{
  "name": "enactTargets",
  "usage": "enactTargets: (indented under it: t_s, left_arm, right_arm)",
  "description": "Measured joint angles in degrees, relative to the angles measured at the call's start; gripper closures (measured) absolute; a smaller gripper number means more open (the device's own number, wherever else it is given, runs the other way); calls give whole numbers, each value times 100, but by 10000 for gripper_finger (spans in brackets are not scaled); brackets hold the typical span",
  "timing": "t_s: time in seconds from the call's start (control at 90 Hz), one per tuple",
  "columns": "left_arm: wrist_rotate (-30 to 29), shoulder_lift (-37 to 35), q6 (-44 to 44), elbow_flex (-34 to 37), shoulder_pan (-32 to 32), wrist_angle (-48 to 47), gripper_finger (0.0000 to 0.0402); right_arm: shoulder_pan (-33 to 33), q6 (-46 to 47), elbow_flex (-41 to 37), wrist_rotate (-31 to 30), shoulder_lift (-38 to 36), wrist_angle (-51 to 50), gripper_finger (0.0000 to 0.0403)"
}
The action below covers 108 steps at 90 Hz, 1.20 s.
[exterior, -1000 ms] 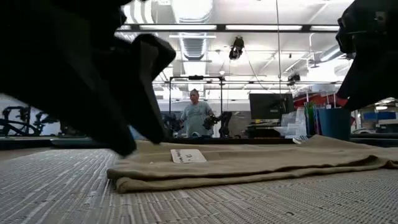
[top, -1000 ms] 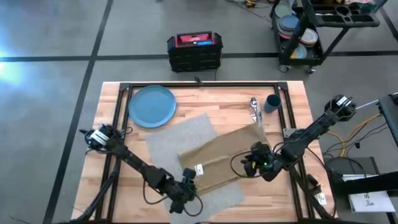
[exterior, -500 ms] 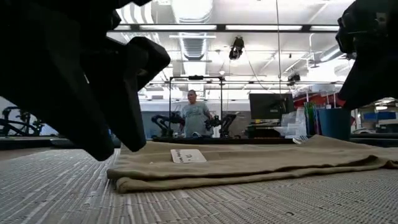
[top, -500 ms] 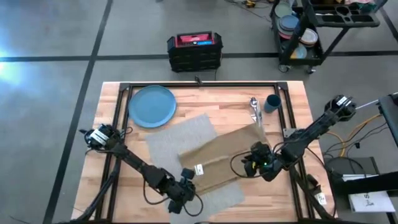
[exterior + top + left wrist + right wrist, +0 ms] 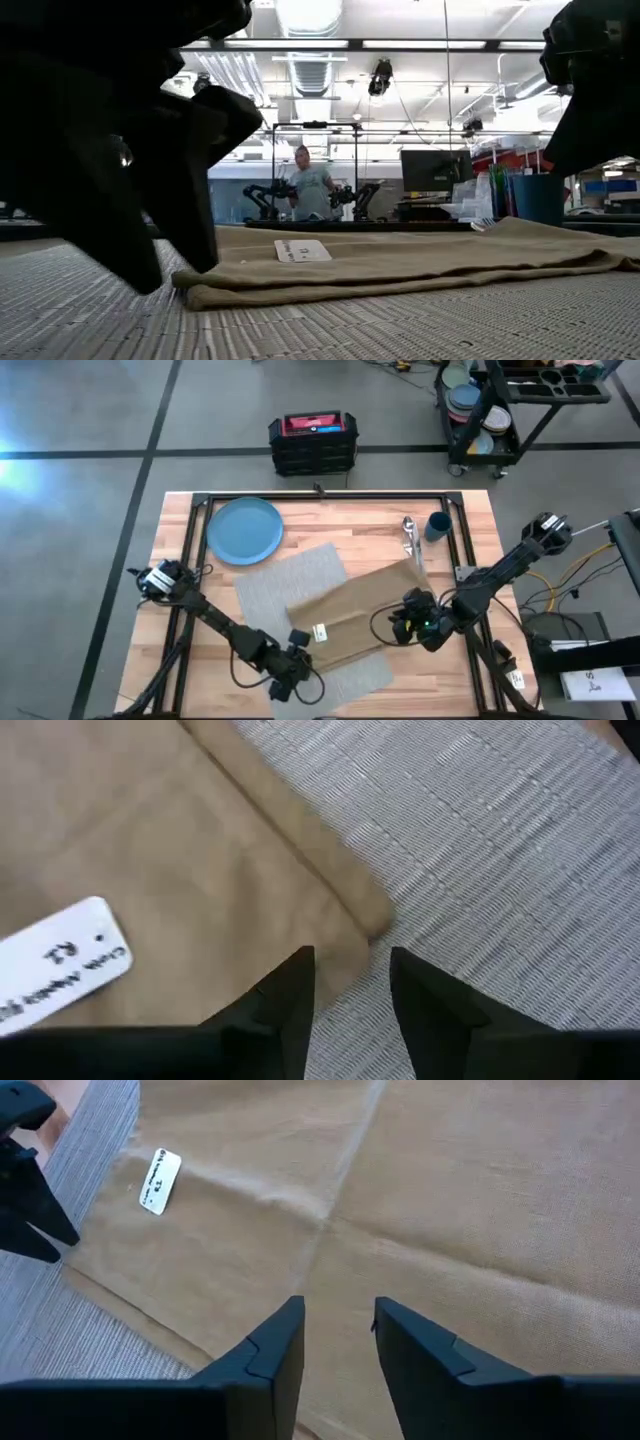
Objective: Set table place
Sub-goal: Fold the brown table napkin
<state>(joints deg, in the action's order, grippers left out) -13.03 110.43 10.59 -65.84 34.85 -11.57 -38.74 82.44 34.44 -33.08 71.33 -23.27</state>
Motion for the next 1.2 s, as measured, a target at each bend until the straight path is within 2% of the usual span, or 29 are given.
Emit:
enactTargets:
  t_s: [0.311,0.556,0.778,1.2]
  left_arm:
    - [-10,147,47,2,-37,163,338]
    - [-39,161,111,0,-50,215,397]
    - [16,124,261,-2,-77,192,401]
    - [7,-221,532,-2,-191,-28,402]
  right_arm:
    - [2,0,-11,-2,0,-2,327]
    - [2,1,-11,0,0,0,346]
    - [2,46,-11,8,0,2,355]
    - [2,143,-11,26,-2,4,336]
